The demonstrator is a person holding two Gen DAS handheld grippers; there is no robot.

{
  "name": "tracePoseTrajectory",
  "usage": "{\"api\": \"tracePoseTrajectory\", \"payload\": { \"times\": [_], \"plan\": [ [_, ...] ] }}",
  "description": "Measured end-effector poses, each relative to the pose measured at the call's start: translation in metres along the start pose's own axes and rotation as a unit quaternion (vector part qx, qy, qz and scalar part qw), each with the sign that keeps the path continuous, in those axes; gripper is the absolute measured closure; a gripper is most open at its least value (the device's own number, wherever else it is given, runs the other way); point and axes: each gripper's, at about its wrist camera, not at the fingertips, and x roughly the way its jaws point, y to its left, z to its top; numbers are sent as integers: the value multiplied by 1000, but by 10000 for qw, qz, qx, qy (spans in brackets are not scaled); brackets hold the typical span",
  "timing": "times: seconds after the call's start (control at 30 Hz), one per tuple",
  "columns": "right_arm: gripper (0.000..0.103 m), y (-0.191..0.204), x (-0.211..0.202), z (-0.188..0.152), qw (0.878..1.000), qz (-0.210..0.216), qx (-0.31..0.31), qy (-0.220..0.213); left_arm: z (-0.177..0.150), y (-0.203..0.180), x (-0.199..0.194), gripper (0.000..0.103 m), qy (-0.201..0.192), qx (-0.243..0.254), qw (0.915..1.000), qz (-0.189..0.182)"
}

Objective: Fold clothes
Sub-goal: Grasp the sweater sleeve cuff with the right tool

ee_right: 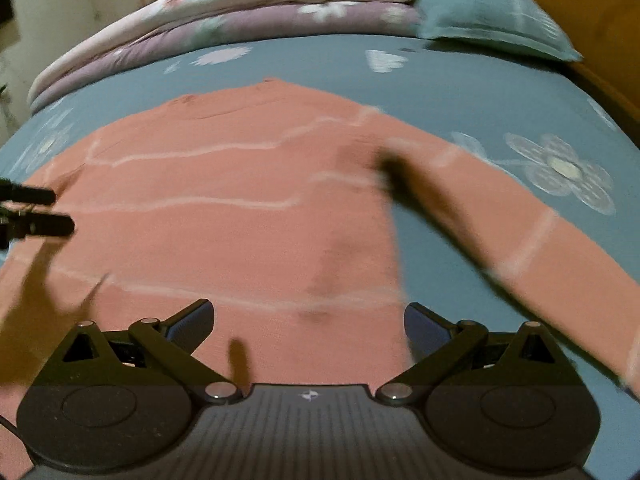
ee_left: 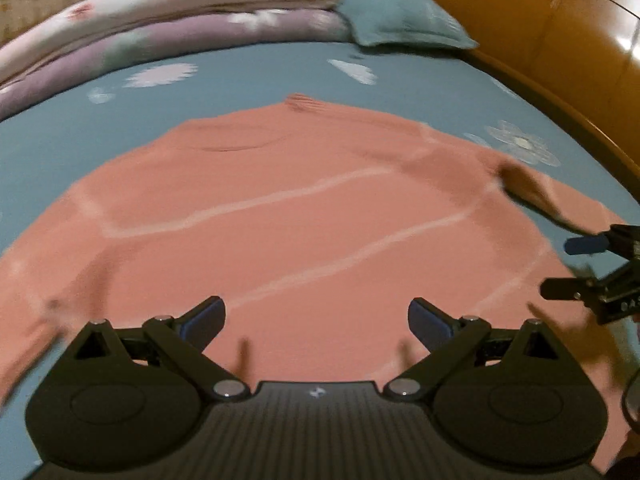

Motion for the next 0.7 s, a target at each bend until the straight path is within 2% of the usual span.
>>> {"api": "tracePoseTrajectory", "payload": {
  "times": [0.17, 0.3, 0.47, 0.57, 0.7],
  "plan": [
    [0, -51, 4, -15, 9988, 48, 484, 61, -1, -38, 19, 5, 296, -33, 9994, -168],
    [0, -78, 3, -15, 9971, 326, 677, -70, 1, -50, 31, 5, 497, -75, 9986, -133],
    [0, -101, -6, 10, 9936, 791, 745, -322, 4, -66, 46, 5, 748, -127, 9971, -88],
    [0, -113, -11, 33, 9923, 1001, 556, -469, 12, -69, 53, 5, 705, -202, 9973, -49],
    [0, -119, -3, 53, 9893, 1362, 284, -432, 18, -73, 64, 5, 737, -248, 9970, -44]
  ]
}}
